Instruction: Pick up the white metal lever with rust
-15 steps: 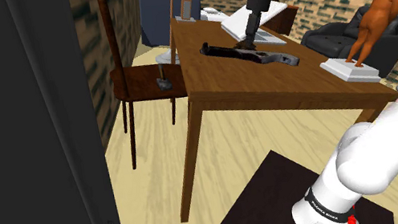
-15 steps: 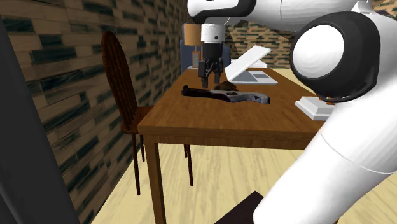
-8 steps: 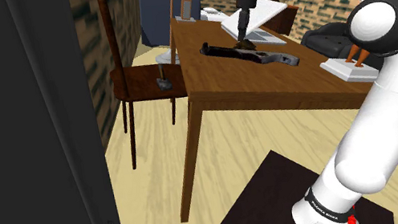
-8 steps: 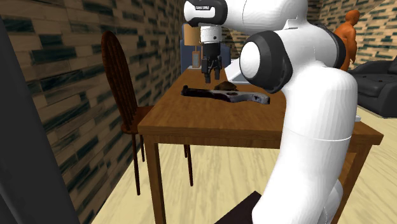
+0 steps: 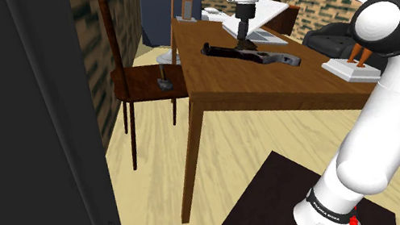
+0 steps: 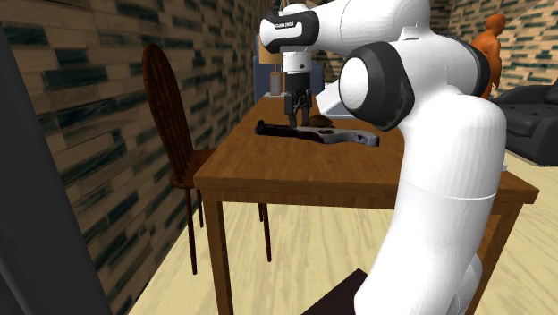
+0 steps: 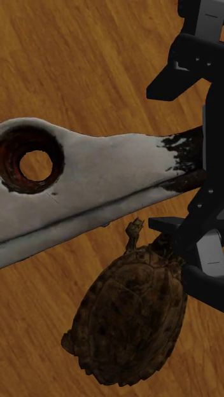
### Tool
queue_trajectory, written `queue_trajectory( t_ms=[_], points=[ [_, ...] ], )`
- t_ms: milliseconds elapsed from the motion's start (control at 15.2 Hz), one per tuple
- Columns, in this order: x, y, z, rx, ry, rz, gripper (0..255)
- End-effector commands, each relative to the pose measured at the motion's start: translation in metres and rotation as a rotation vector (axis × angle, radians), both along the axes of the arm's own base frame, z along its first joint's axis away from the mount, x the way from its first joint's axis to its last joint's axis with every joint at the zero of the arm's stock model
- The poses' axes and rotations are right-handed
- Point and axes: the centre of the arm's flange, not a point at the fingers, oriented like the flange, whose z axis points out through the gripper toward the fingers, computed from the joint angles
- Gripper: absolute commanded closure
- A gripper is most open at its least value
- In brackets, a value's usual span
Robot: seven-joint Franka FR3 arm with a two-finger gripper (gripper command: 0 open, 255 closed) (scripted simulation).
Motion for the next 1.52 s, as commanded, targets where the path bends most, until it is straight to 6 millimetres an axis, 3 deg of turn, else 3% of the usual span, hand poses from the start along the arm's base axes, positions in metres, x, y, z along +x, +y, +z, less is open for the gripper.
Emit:
queue_trajectory(
  t_ms=[0,66,660,1452],
  points=[
    [0.000,0.000,-0.003,0.000,-0.001,0.000,0],
    [0.000,0.001,-0.003,0.000,-0.001,0.000,255],
    [0.000,0.000,-0.003,0.000,-0.001,0.000,255],
    [0.000,0.000,0.060,0.000,-0.001,0.000,255]
  ],
)
